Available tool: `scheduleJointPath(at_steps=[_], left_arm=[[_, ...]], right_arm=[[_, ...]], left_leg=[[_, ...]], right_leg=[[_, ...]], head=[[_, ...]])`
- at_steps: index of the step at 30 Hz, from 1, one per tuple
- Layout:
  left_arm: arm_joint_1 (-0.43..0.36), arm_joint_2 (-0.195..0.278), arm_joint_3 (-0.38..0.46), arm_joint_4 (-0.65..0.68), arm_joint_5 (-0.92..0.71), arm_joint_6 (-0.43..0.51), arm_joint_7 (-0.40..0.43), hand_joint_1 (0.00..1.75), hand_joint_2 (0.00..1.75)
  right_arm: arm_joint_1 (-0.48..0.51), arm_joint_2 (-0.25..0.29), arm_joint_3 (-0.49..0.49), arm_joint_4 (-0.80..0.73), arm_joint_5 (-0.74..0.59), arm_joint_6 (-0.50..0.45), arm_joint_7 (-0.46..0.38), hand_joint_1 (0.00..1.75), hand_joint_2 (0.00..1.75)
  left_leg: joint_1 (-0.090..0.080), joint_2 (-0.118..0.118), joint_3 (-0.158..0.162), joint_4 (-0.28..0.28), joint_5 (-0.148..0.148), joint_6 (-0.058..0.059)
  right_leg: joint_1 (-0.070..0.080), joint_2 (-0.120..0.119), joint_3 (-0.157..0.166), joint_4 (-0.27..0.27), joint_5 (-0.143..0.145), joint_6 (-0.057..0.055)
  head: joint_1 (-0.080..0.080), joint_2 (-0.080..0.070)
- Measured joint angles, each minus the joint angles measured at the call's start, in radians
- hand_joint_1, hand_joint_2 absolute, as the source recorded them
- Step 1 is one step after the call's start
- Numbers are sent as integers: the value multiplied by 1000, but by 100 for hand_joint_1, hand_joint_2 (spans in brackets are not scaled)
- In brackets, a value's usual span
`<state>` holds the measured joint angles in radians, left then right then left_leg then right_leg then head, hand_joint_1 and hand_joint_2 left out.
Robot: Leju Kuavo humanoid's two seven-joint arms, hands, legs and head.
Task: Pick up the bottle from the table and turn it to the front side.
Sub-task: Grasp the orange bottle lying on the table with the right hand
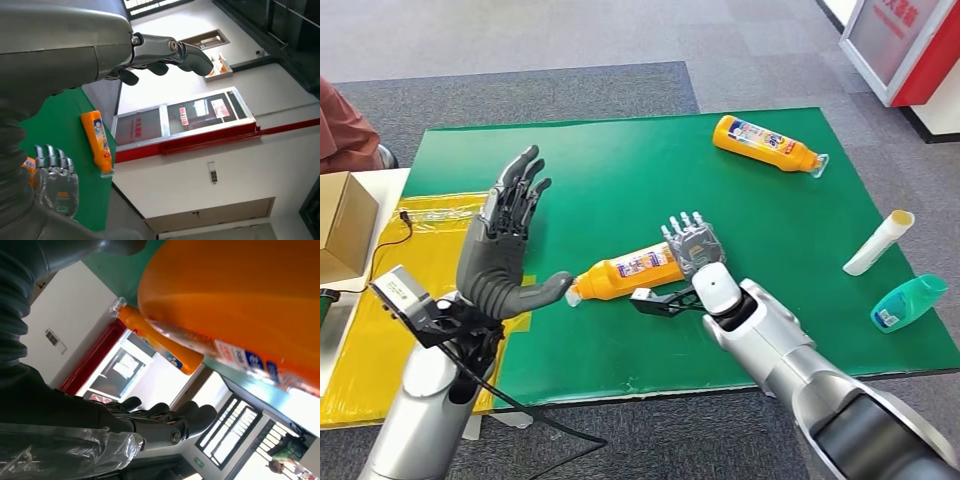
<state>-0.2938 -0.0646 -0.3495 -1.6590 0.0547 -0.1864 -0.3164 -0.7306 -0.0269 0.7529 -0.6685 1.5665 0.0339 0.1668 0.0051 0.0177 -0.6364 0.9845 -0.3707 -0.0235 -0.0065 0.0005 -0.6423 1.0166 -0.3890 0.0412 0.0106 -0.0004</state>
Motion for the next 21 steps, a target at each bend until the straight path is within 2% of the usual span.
scheduleJointPath(at_steps=[12,21], left_arm=[[-39,-1,-49,33,6,-9,1,0,175],[-52,-2,-74,56,6,-9,15,0,175]], right_arm=[[-61,22,132,146,5,40,13,0,175],[-96,40,152,211,-14,51,48,0,175]], left_leg=[[0,0,0,0,0,0],[0,0,-1,0,0,0]], right_leg=[[0,0,0,0,0,0],[0,0,0,0,0,0]], head=[[0,0],[0,0]])
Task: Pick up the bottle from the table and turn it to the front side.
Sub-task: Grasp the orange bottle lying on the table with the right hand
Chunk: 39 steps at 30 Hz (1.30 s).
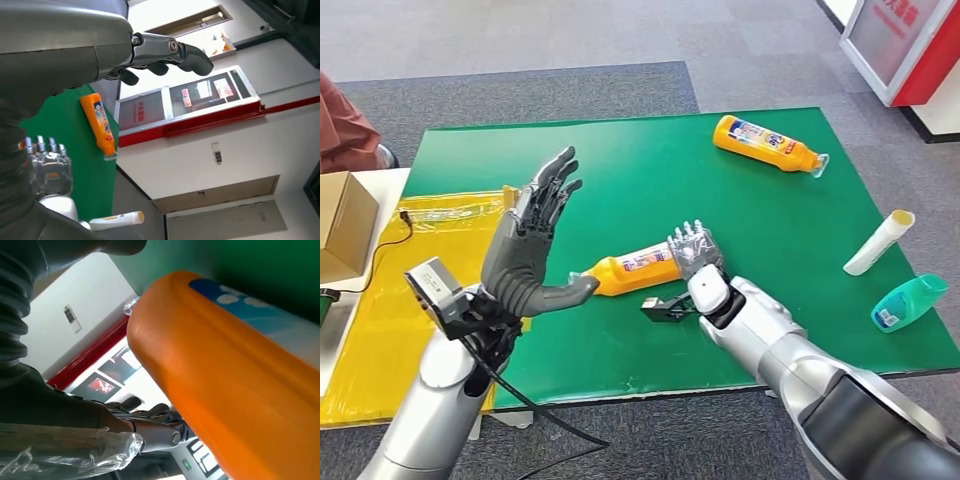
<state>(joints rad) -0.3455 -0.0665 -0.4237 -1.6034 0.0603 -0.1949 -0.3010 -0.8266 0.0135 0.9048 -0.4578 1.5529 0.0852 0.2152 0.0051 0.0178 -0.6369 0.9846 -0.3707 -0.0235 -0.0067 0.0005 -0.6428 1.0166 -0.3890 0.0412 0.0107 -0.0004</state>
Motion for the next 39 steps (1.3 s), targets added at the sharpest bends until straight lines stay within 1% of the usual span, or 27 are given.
scheduleJointPath(at_steps=[6,15,29,39], left_arm=[[2,-1,-18,35,0,-1,7,0,175],[9,-8,-36,67,14,-9,20,0,175],[8,-17,-48,85,39,-27,21,0,175],[7,-21,-68,85,63,-29,21,0,175]], right_arm=[[-37,9,-16,26,-20,1,29,0,175],[-72,21,-55,52,-38,2,43,0,175],[-62,46,-102,91,-44,16,32,0,175],[-45,67,-138,110,-47,-6,17,0,175]], left_leg=[[0,0,0,0,0,0],[0,0,0,0,0,0],[0,0,0,0,0,0],[0,0,0,0,0,0]], right_leg=[[0,0,0,0,0,0],[0,0,0,0,0,0],[0,0,0,0,0,0],[0,0,-1,0,0,0]], head=[[0,0],[0,0],[0,0],[0,0]])
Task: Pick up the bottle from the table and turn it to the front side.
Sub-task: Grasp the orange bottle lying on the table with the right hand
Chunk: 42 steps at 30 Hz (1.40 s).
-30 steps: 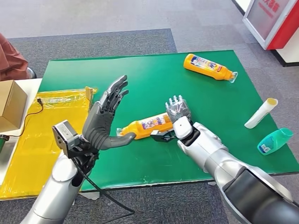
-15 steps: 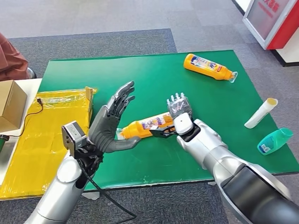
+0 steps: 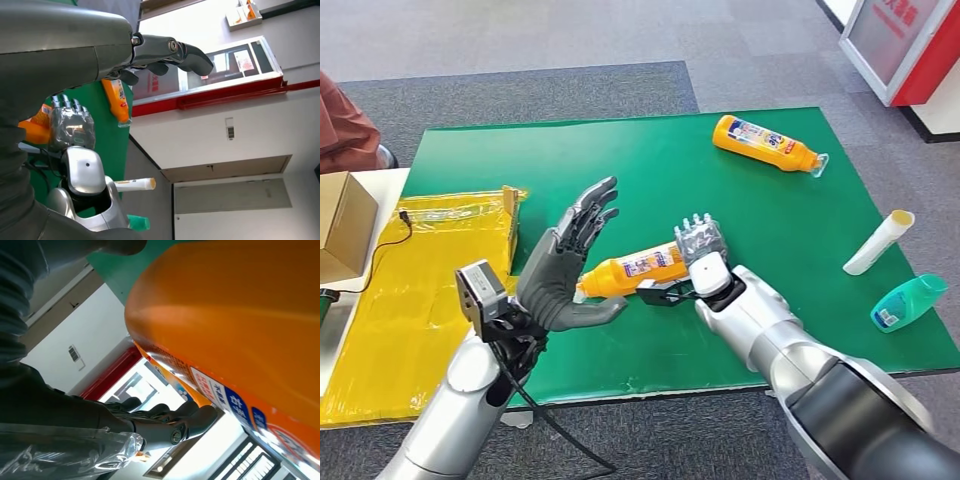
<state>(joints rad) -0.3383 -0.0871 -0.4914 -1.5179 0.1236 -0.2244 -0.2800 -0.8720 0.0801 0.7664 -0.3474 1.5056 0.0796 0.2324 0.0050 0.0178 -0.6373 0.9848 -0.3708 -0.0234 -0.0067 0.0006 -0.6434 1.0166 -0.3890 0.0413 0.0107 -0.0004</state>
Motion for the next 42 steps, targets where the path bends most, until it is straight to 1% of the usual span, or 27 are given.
scheduleJointPath(at_steps=[12,13,14,16,17,18,26,35,38,42], left_arm=[[-13,-5,-31,0,-16,2,-3,0,175],[-13,-6,-32,0,-16,2,-3,0,175],[-14,-6,-33,0,-16,2,-3,0,175],[-18,-6,-37,1,-15,1,-3,0,175],[-21,-7,-39,1,-13,1,-3,0,175],[-24,-7,-41,2,-12,0,-3,0,175],[-36,-12,-51,5,-9,-3,-3,0,175],[-36,-11,-52,5,-8,-3,-3,0,175],[-36,-9,-52,5,-8,1,-1,0,175],[-32,-2,-50,4,-9,14,3,0,175]], right_arm=[[38,41,-64,7,-37,-70,-14,0,175],[42,44,-68,7,-38,-74,-15,12,175],[45,48,-71,7,-39,-75,-15,50,175],[52,55,-76,7,-39,-77,-15,137,175],[55,58,-79,7,-40,-78,-16,169,175],[57,61,-80,8,-40,-78,-16,175,175],[60,70,-86,8,-35,-102,-26,175,175],[77,75,-137,7,-95,-245,-74,175,175],[90,81,-173,1,-154,-301,-116,175,175],[106,93,-255,-28,-295,-355,-197,175,175]], left_leg=[[0,0,0,0,0,0],[0,0,0,0,0,0],[0,0,0,0,0,0],[0,0,0,0,0,0],[0,0,0,0,0,0],[0,0,0,0,0,0],[0,0,0,0,0,0],[0,0,0,0,0,0],[0,0,0,0,0,0],[0,0,-1,0,0,0]], right_leg=[[0,0,0,0,0,0],[0,0,0,0,0,0],[0,0,0,0,0,0],[0,0,0,0,0,0],[0,0,0,0,0,0],[0,0,0,0,0,0],[0,0,0,0,0,0],[0,0,0,0,0,0],[0,0,0,0,0,0],[0,0,0,0,0,0]], head=[[0,0],[0,0],[0,0],[0,0],[0,0],[0,0],[0,0],[0,0],[0,0],[0,0]])
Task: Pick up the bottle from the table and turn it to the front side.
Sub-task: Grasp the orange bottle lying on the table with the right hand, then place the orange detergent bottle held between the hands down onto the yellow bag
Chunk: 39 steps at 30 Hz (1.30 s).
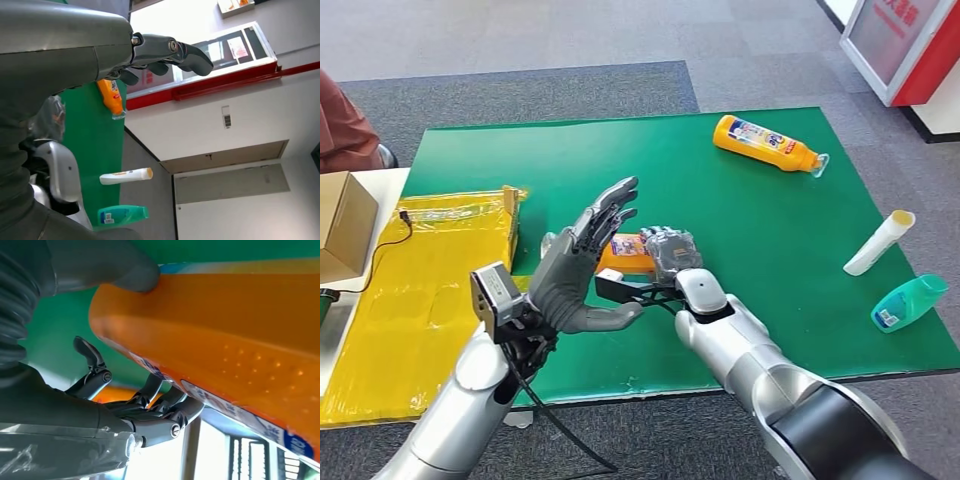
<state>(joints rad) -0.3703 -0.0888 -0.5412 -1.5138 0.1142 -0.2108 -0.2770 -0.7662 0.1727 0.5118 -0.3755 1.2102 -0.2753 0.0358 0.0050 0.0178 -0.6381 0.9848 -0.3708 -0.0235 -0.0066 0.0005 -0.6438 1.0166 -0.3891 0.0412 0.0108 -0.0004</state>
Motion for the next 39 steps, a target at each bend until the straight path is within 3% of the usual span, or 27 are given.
scheduleJointPath(at_steps=[4,7,14,19,25,32,39], left_arm=[[20,11,9,-6,1,21,1,0,175],[41,24,23,-14,10,29,-8,0,175],[65,42,29,-32,8,31,-31,0,175],[70,58,26,-65,-38,37,-48,0,175],[84,76,26,-128,-78,108,-64,0,175],[136,83,101,-143,-81,296,-48,0,175],[150,83,168,-140,-71,338,-48,0,175]], right_arm=[[27,4,-118,-67,-251,8,-143,175,175],[54,4,-222,-134,-504,118,-247,175,175],[98,1,-370,-255,-804,283,-304,175,175],[109,-19,-383,-314,-854,237,-275,175,175],[149,-39,-388,-368,-935,193,-311,175,175],[305,-45,-360,-600,-922,117,-346,175,175],[419,-45,-281,-805,-856,44,-389,175,175]], left_leg=[[0,0,0,0,0,0],[0,0,-1,0,0,0],[0,0,-1,0,0,0],[0,0,-1,0,0,0],[0,0,-1,0,-1,0],[0,0,-1,0,-2,0],[0,0,-2,0,-2,0]], right_leg=[[0,0,0,0,0,0],[0,0,0,0,0,0],[0,0,0,0,0,0],[0,0,-1,0,0,0],[0,0,-1,0,0,0],[0,0,-1,0,-2,0],[0,0,-1,0,-3,0]], head=[[0,0],[0,0],[0,0],[0,0],[0,0],[0,0],[0,0]])
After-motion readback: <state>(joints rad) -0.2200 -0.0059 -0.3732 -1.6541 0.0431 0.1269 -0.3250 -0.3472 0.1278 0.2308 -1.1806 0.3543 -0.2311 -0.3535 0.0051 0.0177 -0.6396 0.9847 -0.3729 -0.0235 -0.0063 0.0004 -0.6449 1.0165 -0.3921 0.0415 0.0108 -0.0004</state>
